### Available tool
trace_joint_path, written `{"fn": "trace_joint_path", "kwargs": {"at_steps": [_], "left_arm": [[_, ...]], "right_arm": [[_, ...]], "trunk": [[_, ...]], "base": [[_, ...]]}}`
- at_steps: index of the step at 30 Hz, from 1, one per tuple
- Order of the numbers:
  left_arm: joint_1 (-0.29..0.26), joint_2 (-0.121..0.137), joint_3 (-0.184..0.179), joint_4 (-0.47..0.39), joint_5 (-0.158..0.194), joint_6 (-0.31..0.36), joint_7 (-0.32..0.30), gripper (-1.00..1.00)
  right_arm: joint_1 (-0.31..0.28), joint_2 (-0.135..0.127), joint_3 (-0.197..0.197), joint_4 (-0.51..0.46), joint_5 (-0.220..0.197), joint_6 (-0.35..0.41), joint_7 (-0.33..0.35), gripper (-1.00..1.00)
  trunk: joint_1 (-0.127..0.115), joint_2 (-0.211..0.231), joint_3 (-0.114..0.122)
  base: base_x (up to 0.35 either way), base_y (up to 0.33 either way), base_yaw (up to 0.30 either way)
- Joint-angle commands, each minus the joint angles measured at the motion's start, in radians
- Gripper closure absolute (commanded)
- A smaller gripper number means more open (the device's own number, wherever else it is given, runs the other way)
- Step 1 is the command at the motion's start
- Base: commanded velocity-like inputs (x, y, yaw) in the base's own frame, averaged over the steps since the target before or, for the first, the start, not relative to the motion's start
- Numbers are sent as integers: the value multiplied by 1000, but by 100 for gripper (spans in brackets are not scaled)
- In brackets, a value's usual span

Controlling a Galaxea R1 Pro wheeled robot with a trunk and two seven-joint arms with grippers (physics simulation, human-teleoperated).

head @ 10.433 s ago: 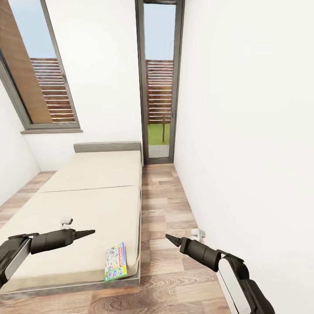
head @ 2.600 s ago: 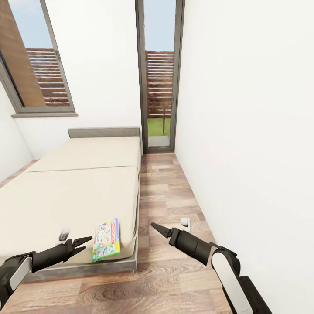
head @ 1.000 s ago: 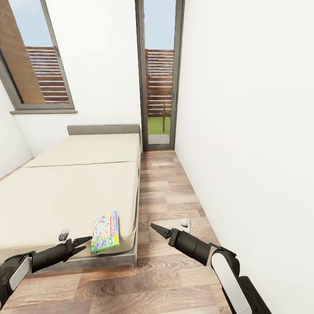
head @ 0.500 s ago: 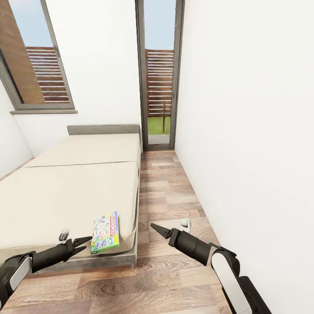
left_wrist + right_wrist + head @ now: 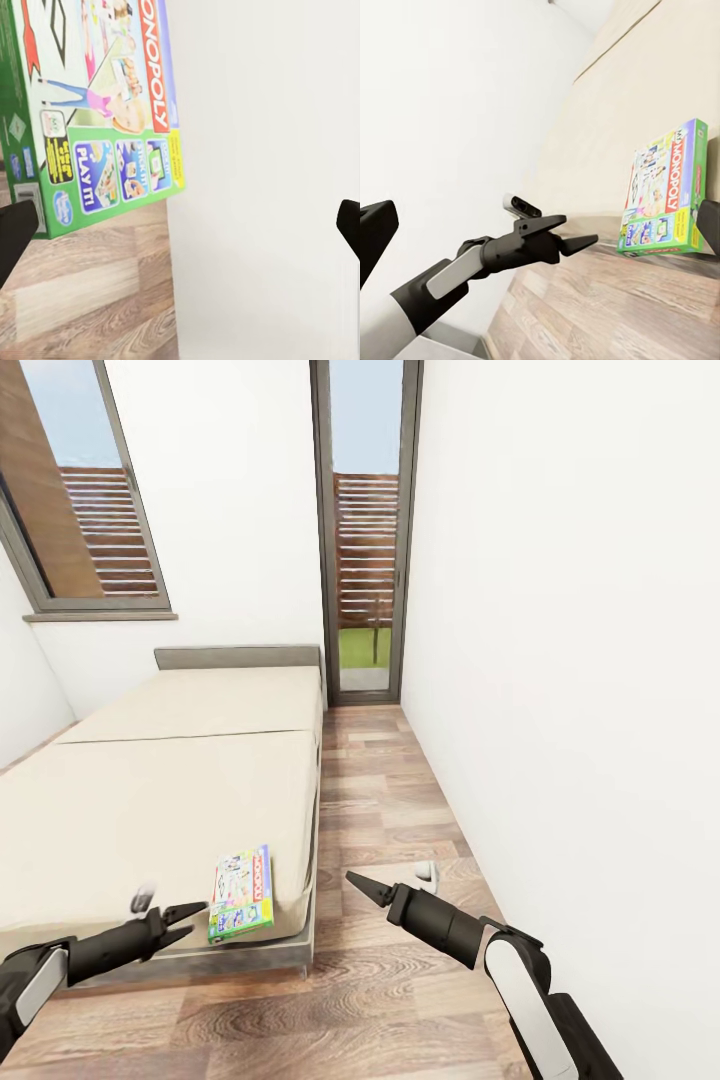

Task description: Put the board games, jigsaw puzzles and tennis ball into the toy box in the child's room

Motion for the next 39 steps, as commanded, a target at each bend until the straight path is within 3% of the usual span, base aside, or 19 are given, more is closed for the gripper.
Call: {"fn": "trace_joint_path", "kwargs": {"at_steps": [1,21,39], "left_arm": [[0,2,0,0,4,13,-1,-100],[0,19,3,0,4,43,2,-100],[0,18,1,1,3,42,16,-100]], "right_arm": [[-1,1,-1,0,-4,6,0,-100],[-1,0,-3,0,-4,6,0,-100],[-1,0,-4,0,-5,6,0,-100]], "trunk": [[0,0,-1],[0,0,-1],[69,-126,-57]], "base": [[0,0,0],[0,0,0],[0,0,0]]}}
